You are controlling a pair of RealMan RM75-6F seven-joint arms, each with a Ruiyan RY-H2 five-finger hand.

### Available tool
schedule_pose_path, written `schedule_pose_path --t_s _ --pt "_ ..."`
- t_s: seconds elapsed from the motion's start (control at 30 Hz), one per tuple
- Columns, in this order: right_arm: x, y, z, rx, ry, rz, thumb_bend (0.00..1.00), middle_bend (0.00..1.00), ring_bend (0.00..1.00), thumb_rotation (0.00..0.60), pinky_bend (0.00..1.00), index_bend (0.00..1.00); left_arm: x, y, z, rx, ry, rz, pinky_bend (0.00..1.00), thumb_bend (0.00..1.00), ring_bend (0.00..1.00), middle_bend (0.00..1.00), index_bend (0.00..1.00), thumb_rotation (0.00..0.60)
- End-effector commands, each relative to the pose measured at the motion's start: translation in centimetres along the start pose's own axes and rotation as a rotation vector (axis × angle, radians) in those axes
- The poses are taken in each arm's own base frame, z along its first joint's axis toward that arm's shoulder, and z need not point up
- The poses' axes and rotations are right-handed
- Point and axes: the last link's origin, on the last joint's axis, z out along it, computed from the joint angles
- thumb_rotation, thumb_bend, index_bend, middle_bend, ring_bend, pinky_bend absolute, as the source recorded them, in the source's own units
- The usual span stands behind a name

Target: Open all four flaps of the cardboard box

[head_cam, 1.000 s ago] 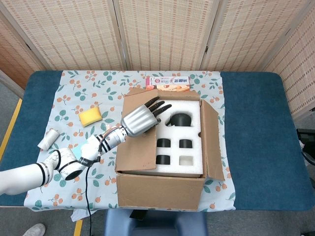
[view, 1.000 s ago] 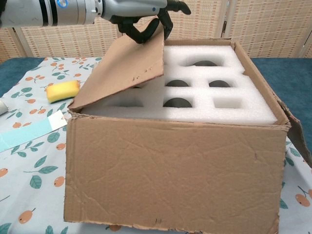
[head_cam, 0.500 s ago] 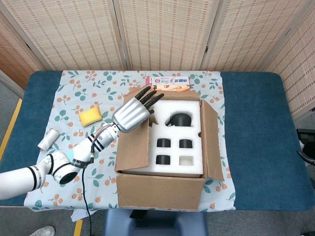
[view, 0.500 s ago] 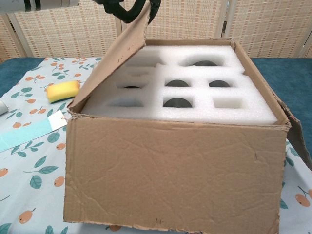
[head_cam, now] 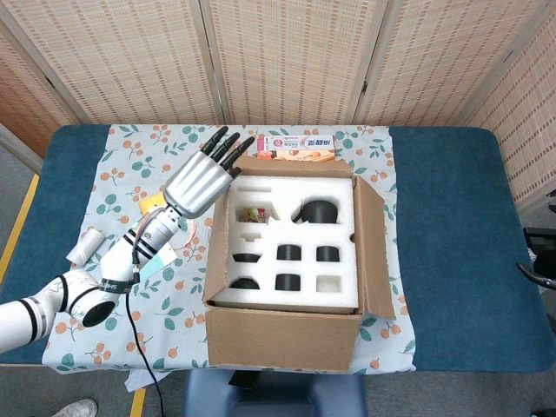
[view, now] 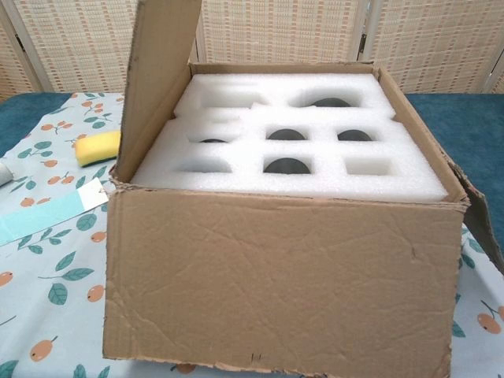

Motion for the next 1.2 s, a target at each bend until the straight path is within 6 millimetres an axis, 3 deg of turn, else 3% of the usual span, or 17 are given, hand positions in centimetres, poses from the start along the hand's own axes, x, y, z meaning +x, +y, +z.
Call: schedule_pose_path --t_s 0.03,0.27,0.7,0.8,0.93,1.0,1.03,1.13,1.2 --pt "-0.2 -0.1 0.4 -0.002 -0.012 -0.004 0.22 0.0 0.0 0.381 0.0 0.17 0.3 -0.9 -0.5 0.027 0.012 -0.002 0.0 1.0 0.0 0.0 0.48 0.6" --pt "-0.1 -0.2 0.1 -0.001 0.01 -0.004 0.22 0.0 0.0 0.381 0.0 0.17 0.1 -3.9 -2.6 0.113 0.004 -0.011 0.0 1.0 0.0 0.0 0.48 0.6" --pt "-0.6 -0.6 0.1 0.011 -0.006 -0.012 0.22 0.0 0.0 0.378 0.0 0.17 -3.4 -9.0 -7.8 0.327 -0.093 -0.075 0.0 1.0 0.0 0.0 0.48 0.6" --pt "-0.8 -0.7 0.1 0.018 -0.028 -0.001 0.22 0.0 0.0 0.38 0.0 0.17 -4.2 -10.1 -9.5 0.386 -0.107 -0.111 0.0 1.0 0.0 0.0 0.43 0.6" --pt "-1.3 -0.9 0.5 0.006 -0.02 -0.05 0.22 0.0 0.0 0.381 0.0 0.17 -5.1 -10.9 -12.7 0.437 -0.142 -0.228 0.0 0.99 0.0 0.0 0.18 0.6" --pt "-1.8 -1.0 0.8 -0.008 -0.005 -0.074 0.22 0.0 0.0 0.385 0.0 0.17 -5.5 -11.2 -14.8 0.466 -0.163 -0.279 0.0 0.92 0.0 0.0 0.07 0.6" --pt "-2.1 -1.1 1.0 -0.019 0.002 -0.087 0.22 0.0 0.0 0.385 0.0 0.17 -5.8 -11.4 -15.8 0.483 -0.171 -0.291 0.0 0.83 0.0 0.0 0.02 0.6" --pt "-2.9 -1.1 1.8 -0.066 0.042 -0.138 0.22 0.0 0.0 0.387 0.0 0.17 -6.8 -11.8 -19.5 0.562 -0.181 -0.315 0.0 0.6 0.0 0.0 0.0 0.6" --pt "-3.4 -1.3 2.2 -0.091 0.067 -0.164 0.22 0.0 0.0 0.388 0.0 0.16 -7.3 -11.5 -21.9 0.608 -0.172 -0.338 0.0 0.5 0.0 0.0 0.0 0.6"
